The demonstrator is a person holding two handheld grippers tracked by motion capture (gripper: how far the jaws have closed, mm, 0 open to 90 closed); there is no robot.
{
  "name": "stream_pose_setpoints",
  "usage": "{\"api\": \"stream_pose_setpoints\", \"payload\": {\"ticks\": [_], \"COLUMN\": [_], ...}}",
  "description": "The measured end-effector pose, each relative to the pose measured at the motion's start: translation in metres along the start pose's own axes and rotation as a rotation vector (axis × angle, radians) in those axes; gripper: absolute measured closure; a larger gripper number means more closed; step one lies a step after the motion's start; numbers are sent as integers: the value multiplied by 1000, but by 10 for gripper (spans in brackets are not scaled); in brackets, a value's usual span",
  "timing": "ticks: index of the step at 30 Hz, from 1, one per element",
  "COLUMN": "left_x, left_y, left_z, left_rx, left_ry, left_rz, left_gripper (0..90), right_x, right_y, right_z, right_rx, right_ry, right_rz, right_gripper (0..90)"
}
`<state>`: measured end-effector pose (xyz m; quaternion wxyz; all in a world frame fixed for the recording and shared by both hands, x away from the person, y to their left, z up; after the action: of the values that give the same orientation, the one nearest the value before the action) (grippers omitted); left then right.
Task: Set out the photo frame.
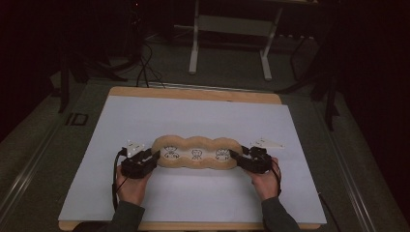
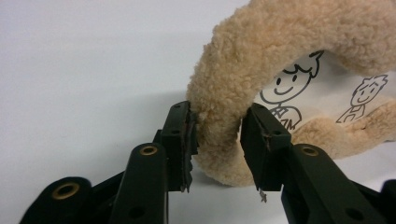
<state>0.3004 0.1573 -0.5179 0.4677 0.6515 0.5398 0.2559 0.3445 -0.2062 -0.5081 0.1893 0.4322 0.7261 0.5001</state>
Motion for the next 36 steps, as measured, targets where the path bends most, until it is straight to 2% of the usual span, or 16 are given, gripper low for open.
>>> {"api": "stream_pose_setpoints", "payload": {"ticks": [3,11,18,23,30,36], "left_x": [1,3,4,8,17,32], "left_y": [1,4,10,14,20,25], "left_z": [-1,-7,-18,-23,-28,-32], "left_rx": [-5,-21,-80,-110,-115,-92], "left_ry": [2,20,10,-2,-8,-52], "left_rz": [-3,23,25,14,3,11], "left_gripper": [600,542,530,524,520,520], "right_x": [2,0,-1,0,0,-10], "right_y": [0,3,6,7,9,8], "right_z": [0,-9,-17,-19,-24,-34], "right_rx": [4,2,0,18,36,41], "right_ry": [-23,-36,-39,-29,-22,-24], "right_rz": [-22,-16,-23,-39,-68,-58], "right_gripper": [457,385,366,366,366,366]}}
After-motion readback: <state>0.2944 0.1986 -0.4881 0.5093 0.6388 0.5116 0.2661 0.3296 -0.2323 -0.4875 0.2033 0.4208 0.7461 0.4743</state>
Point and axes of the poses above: each handheld gripper's, and its own axes: z roughly forward along the jaws, y roughly out of its top, x roughly to its left, the point moved 2 cm from there along z, roughly forward along the jaws, and after that the axes turned 7 degrees about -x, right-handed, at the moved point
